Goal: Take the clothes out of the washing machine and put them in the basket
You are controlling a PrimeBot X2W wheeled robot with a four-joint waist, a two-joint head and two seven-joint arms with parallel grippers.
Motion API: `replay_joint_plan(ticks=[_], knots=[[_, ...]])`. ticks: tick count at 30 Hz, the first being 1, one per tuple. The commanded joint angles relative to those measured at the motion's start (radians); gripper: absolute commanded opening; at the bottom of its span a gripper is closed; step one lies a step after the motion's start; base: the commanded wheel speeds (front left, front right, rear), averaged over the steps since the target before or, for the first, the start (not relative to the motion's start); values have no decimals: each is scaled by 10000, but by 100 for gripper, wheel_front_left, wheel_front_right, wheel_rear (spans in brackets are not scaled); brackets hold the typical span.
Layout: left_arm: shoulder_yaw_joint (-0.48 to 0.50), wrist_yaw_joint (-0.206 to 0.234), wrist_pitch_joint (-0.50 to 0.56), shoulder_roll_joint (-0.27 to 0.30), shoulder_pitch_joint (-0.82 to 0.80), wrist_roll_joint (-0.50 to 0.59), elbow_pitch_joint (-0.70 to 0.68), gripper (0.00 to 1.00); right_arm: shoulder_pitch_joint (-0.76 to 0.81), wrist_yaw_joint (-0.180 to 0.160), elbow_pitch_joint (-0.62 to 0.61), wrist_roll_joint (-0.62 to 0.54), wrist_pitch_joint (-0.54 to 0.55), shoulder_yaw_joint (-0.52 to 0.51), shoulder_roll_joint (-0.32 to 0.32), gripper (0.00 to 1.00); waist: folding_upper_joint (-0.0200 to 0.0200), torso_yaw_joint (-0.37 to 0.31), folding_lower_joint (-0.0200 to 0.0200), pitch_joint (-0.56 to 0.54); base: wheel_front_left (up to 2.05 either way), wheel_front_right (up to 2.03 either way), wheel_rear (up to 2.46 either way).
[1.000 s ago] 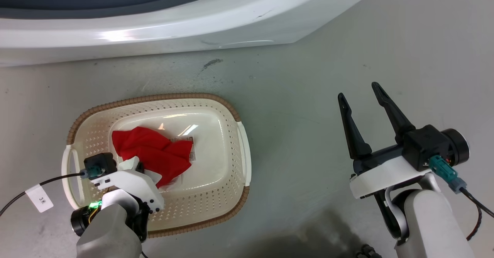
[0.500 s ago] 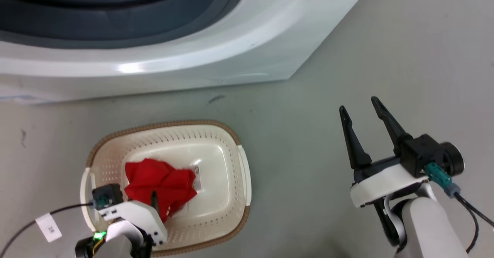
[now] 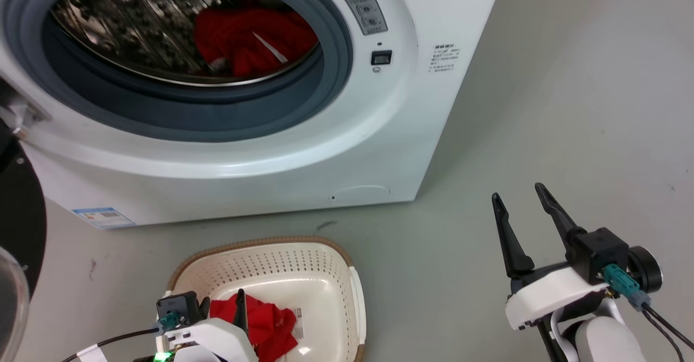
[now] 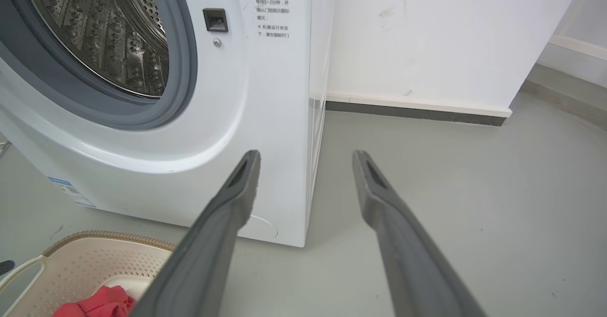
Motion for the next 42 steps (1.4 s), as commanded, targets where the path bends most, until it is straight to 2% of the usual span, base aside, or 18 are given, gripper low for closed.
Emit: replay_joint_plan(ticks=[1,14,22,30,42], knots=[[87,90,-23,-86,328,161,-486,100,244,-7,-128,-68,59,-73,6,100,0,230,1,-575,0,0,0],[470,243,-24,-269,1237,1107,-4511,100,767,-7,-827,-265,497,-443,6,100,0,421,1,-1228,0,0,0],[491,136,-25,-288,622,1388,-5605,100,750,-7,-1113,-361,609,-601,6,100,0,474,1,-1066,0,0,0],[748,-90,-25,-263,-1041,1359,-5317,100,490,-7,-1313,-310,688,-468,6,100,0,202,1,-378,0,0,0],[914,-366,128,753,-4627,1528,-2720,100,-201,-7,-1397,25,368,-162,8,100,0,-579,1,1621,0,0,0]])
